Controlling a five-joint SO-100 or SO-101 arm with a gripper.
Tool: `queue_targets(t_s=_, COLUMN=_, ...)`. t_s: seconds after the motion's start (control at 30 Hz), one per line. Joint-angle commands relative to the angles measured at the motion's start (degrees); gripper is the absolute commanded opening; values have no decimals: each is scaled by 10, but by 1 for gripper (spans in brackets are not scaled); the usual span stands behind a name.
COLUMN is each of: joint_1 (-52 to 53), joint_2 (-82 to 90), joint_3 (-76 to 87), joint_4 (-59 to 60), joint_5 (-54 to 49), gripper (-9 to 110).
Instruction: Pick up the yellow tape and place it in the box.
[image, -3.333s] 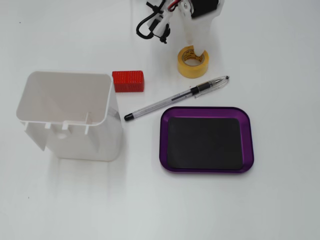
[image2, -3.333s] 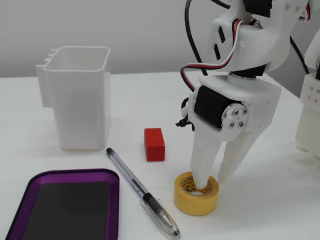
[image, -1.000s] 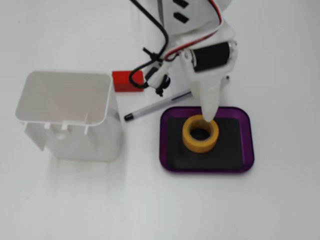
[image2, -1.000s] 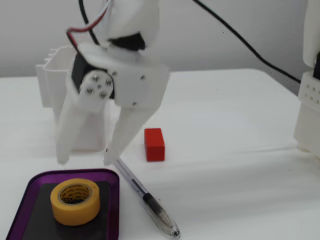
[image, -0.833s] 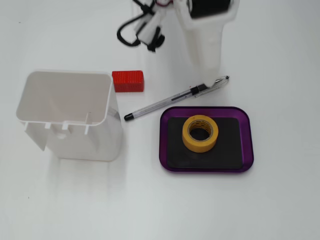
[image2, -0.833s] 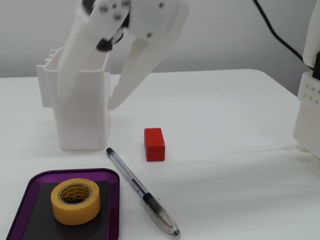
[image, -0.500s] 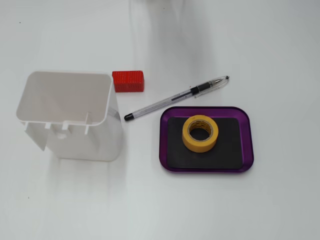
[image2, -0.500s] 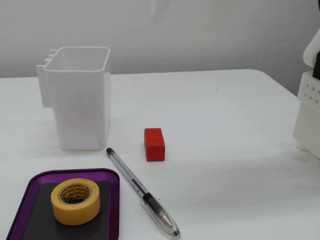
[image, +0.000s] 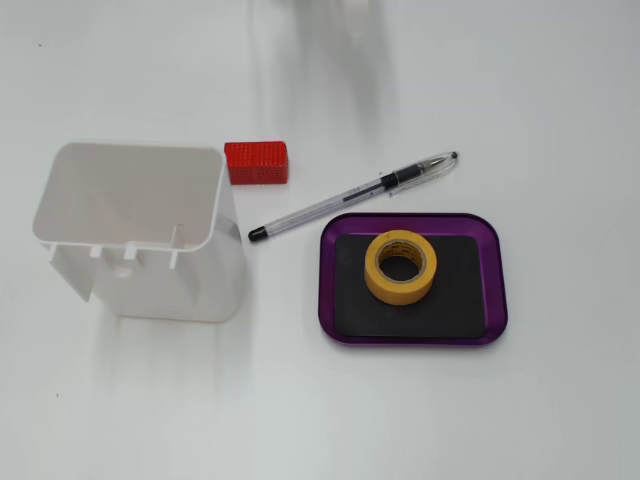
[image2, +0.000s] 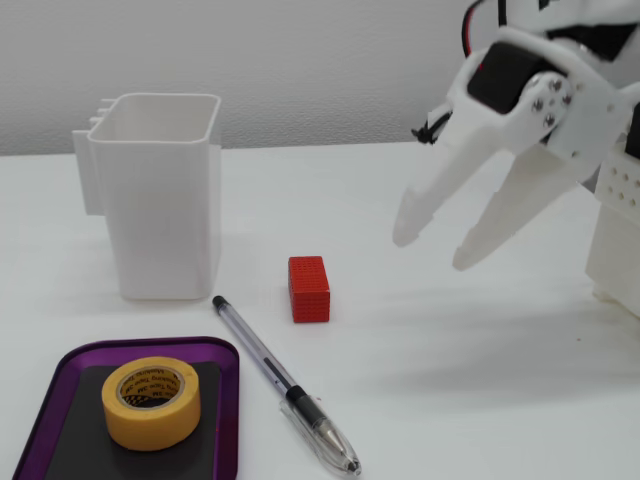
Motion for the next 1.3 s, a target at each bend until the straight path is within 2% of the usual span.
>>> queue_targets(t_s=0.0, joint_1=-2, joint_2=76, joint_3=96, joint_4=-45, joint_5=5, gripper=17)
queue_targets(t_s=0.17, joint_1=-2, joint_2=163, joint_3=185, joint_4=-40, joint_5=12, gripper=17)
queue_targets(t_s=0.4, joint_1=23, joint_2=258, joint_3=268, joint_4=-40, joint_5=121, gripper=17)
queue_targets(t_s=0.63, joint_1=39, joint_2=318, joint_3=273, joint_4=-9, joint_5=117, gripper=15)
queue_targets(t_s=0.77, joint_1=39, joint_2=318, joint_3=273, joint_4=-7, joint_5=119, gripper=-1)
queue_targets(t_s=1.27, joint_1=36, joint_2=319, joint_3=273, joint_4=-11, joint_5=118, gripper=0)
